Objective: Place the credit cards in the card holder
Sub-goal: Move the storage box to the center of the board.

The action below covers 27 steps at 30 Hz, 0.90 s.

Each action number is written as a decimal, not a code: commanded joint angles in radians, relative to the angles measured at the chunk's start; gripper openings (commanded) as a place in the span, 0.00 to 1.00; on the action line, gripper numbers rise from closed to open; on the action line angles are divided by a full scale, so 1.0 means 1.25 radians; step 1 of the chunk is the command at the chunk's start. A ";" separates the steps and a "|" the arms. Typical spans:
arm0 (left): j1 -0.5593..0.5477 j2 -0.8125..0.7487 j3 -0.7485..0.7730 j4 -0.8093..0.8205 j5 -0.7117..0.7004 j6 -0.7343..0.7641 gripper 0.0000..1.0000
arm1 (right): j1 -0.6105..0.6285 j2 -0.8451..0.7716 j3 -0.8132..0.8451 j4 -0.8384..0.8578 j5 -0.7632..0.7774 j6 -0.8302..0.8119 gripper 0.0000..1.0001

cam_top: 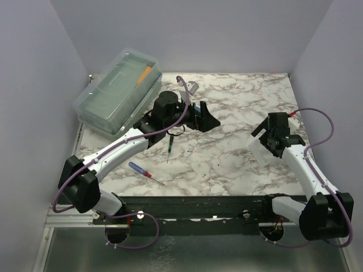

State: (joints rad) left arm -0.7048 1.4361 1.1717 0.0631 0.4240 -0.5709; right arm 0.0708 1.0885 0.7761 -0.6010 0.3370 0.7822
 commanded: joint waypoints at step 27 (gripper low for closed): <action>-0.067 -0.034 0.043 -0.076 -0.105 0.109 0.99 | -0.075 0.324 0.055 0.343 -0.276 0.009 1.00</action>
State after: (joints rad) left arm -0.7811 1.4254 1.1893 -0.0109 0.3218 -0.4583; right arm -0.0212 1.4540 0.8124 -0.2214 0.0387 0.7895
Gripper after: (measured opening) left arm 0.990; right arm 0.998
